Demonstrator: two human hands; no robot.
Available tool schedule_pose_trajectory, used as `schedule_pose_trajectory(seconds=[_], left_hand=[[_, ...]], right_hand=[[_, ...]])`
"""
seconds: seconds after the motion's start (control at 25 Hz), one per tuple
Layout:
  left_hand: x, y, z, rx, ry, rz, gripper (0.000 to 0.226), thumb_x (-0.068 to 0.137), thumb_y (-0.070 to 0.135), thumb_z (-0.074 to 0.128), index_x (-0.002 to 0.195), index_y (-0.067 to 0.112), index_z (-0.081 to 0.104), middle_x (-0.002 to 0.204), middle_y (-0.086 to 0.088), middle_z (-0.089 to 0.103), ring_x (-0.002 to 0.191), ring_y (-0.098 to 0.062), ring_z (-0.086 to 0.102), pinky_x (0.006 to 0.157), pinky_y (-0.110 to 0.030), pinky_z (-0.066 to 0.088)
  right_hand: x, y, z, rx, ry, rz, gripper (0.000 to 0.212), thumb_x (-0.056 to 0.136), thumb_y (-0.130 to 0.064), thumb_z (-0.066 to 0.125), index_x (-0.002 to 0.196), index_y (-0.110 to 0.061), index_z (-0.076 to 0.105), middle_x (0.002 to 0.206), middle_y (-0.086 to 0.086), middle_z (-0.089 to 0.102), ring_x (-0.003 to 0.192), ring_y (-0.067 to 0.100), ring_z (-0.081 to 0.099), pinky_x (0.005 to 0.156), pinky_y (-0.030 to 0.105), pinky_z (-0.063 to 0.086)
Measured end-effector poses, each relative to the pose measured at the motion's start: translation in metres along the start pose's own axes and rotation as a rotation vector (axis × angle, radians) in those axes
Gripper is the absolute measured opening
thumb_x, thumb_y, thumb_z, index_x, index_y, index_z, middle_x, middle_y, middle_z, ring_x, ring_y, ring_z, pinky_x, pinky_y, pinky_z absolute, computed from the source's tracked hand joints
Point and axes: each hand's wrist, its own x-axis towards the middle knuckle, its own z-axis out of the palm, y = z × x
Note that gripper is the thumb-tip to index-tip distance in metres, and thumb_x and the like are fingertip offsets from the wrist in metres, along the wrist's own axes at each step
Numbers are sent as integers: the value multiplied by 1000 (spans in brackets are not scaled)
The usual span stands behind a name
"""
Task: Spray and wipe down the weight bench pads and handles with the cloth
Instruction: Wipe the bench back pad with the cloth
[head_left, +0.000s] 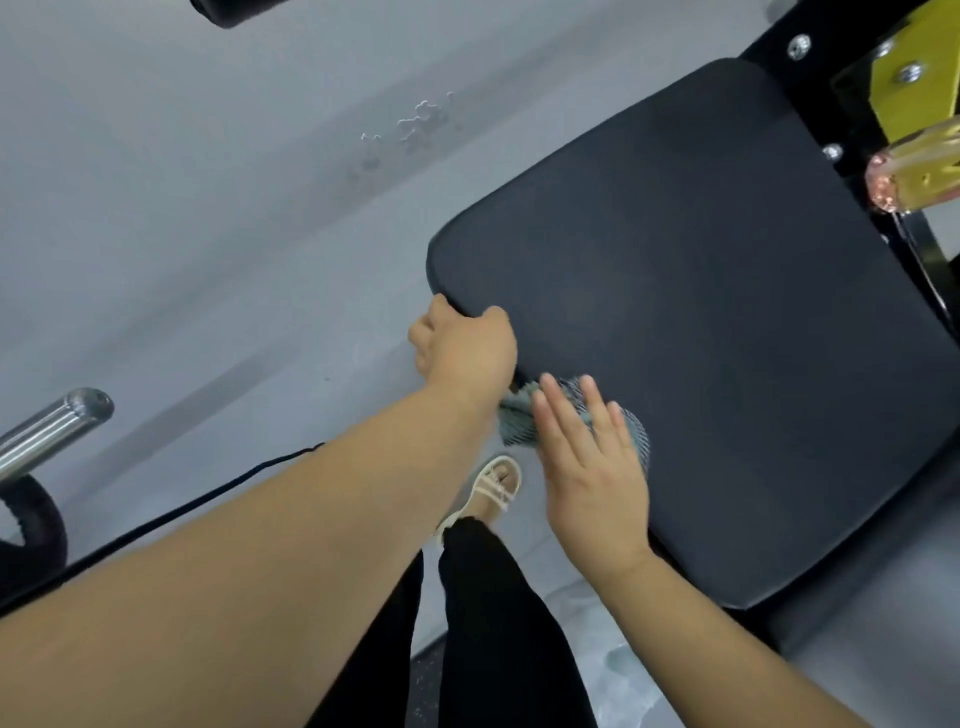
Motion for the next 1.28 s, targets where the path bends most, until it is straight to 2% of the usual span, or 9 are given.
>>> schedule_pose_trajectory(seconds=[0.08, 0.16, 0.28, 0.4, 0.6, 0.76, 0.96, 1.12, 1.28], left_hand=[[-14, -5, 10, 110, 12, 89, 58, 88, 21, 40, 145, 25, 26, 150, 5, 14, 135, -22, 21, 108, -41, 31], [-22, -5, 16, 207, 6, 182, 52, 90, 23, 40, 142, 25, 34, 151, 6, 10, 137, -20, 12, 110, -40, 30], [-26, 9, 29, 335, 19, 319, 42, 91, 25, 41, 133, 23, 47, 148, 0, 17, 137, -21, 11, 110, -31, 25], [-42, 7, 48, 525, -15, 491, 39, 93, 26, 39, 131, 23, 48, 144, 0, 26, 135, -22, 16, 105, -28, 22], [-78, -35, 88, 828, -182, 606, 38, 95, 27, 38, 131, 21, 47, 140, -1, 29, 131, -24, 20, 107, -30, 22], [-95, -53, 111, 1150, -267, 599, 49, 95, 34, 36, 142, 21, 31, 147, -6, 19, 137, -33, 13, 113, -37, 20], [-89, -39, 115, 1334, -255, 565, 53, 93, 39, 36, 143, 24, 26, 140, -4, 21, 126, -34, 21, 91, -37, 34], [-92, -44, 124, 1387, -221, 537, 49, 89, 36, 41, 134, 19, 30, 134, -4, 20, 121, -33, 21, 80, -36, 36], [-93, -41, 128, 1536, -133, 600, 40, 89, 17, 38, 129, 16, 31, 129, -9, 22, 113, -35, 28, 63, -32, 35]], right_hand=[[-25, 10, -7, -26, -15, 45, 67, 82, 1, 47, 143, -21, 29, 147, 0, 38, 136, 33, 29, 113, 44, 18], [-21, 2, -7, 9, 8, 150, 62, 82, -2, 49, 139, -22, 35, 143, 2, 45, 133, 34, 33, 111, 45, 20], [13, -19, 2, 81, 61, 248, 41, 83, -12, 46, 123, -18, 49, 128, 5, 59, 127, 38, 46, 105, 53, 31], [15, -7, 5, 82, 93, 158, 37, 77, -5, 50, 113, -11, 60, 113, 9, 65, 118, 38, 54, 100, 56, 40], [-95, 45, -17, 61, 11, 226, 64, 76, 2, 70, 130, -21, 45, 140, 8, 48, 130, 40, 40, 107, 50, 25], [-152, 71, -30, 216, 19, 405, 42, 93, -19, 39, 134, -24, 41, 146, 7, 39, 136, 38, 27, 106, 51, 20], [-95, 147, -33, 305, 60, 693, 44, 94, -3, 42, 137, -12, 46, 151, 16, 28, 140, 45, 13, 112, 56, 12], [-45, 212, -44, 271, 62, 936, 43, 101, -17, 35, 144, -21, 35, 157, 6, 16, 144, 35, 5, 115, 48, 7], [-72, 133, -30, 158, 99, 705, 48, 92, -34, 38, 136, -18, 47, 149, 8, 36, 137, 43, 26, 110, 54, 20]])
